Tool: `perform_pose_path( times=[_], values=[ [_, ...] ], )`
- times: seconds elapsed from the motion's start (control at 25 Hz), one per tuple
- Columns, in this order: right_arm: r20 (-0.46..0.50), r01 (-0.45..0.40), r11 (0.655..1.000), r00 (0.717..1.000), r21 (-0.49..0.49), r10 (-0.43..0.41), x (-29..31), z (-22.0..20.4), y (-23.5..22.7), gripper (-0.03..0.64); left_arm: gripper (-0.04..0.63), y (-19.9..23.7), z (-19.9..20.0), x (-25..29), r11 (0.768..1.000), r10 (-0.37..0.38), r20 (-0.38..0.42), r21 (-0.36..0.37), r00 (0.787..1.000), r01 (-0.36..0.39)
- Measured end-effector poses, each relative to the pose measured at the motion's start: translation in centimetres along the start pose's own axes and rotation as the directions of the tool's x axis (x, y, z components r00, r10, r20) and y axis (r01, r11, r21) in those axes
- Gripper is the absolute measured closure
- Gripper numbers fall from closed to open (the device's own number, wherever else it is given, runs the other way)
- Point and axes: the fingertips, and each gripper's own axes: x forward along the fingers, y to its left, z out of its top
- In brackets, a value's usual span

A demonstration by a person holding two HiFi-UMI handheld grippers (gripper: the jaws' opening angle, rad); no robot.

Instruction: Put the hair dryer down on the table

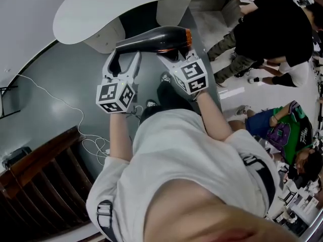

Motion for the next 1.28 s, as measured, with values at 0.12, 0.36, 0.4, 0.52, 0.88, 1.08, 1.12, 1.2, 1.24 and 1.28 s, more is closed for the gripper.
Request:
perform_pose_path(
  times=[0.12,0.36,0.4,0.52,0.88,1.08,1.12,1.2,1.24,1.28],
  values=[
    [0.008,-0.001,1.0,1.0,-0.007,0.001,1.6,0.3,-0.5,0.331,0.264,1.2,0.2,1.0,1.0,0.005,0.0,0.003,1.0,-0.005],
    [0.008,-0.014,1.0,1.0,0.007,0.014,5.5,1.8,-4.0,0.331,0.265,3.4,1.8,5.7,1.0,0.016,-0.011,0.014,1.0,-0.015],
    [0.007,-0.015,1.0,1.0,0.008,0.015,6.0,2.1,-4.8,0.331,0.265,3.6,2.2,6.6,1.0,0.017,-0.011,0.015,1.0,-0.017],
    [0.008,-0.025,1.0,1.0,0.007,0.025,7.5,2.6,-6.8,0.331,0.265,4.0,2.9,8.9,1.0,0.025,-0.014,0.018,1.0,-0.025],
    [0.017,-0.06,0.998,0.998,0.028,0.06,10.5,3.5,-11.4,0.331,0.265,4.7,4.2,14.2,0.998,0.058,-0.027,0.039,0.998,-0.057],
    [0.022,-0.079,0.996,0.997,0.027,0.078,11.7,3.9,-14.0,0.331,0.265,4.5,4.8,16.9,0.996,0.078,-0.032,0.055,0.996,-0.076],
    [0.023,-0.084,0.996,0.996,0.029,0.083,11.9,4.0,-14.2,0.331,0.265,4.5,4.9,17.2,0.995,0.082,-0.033,0.059,0.996,-0.08],
    [0.026,-0.093,0.995,0.995,0.035,0.092,12.2,4.2,-14.8,0.331,0.265,4.5,5.1,17.8,0.994,0.088,-0.035,0.066,0.996,-0.085],
    [0.028,-0.097,0.995,0.995,0.037,0.096,12.3,4.3,-15.2,0.331,0.267,4.4,5.2,18.2,0.994,0.09,-0.035,0.071,0.995,-0.088],
    [0.032,-0.099,0.994,0.995,0.038,0.098,12.4,4.4,-15.8,0.331,0.265,4.3,5.4,18.7,0.993,0.093,-0.035,0.075,0.995,-0.09]
  ],
)
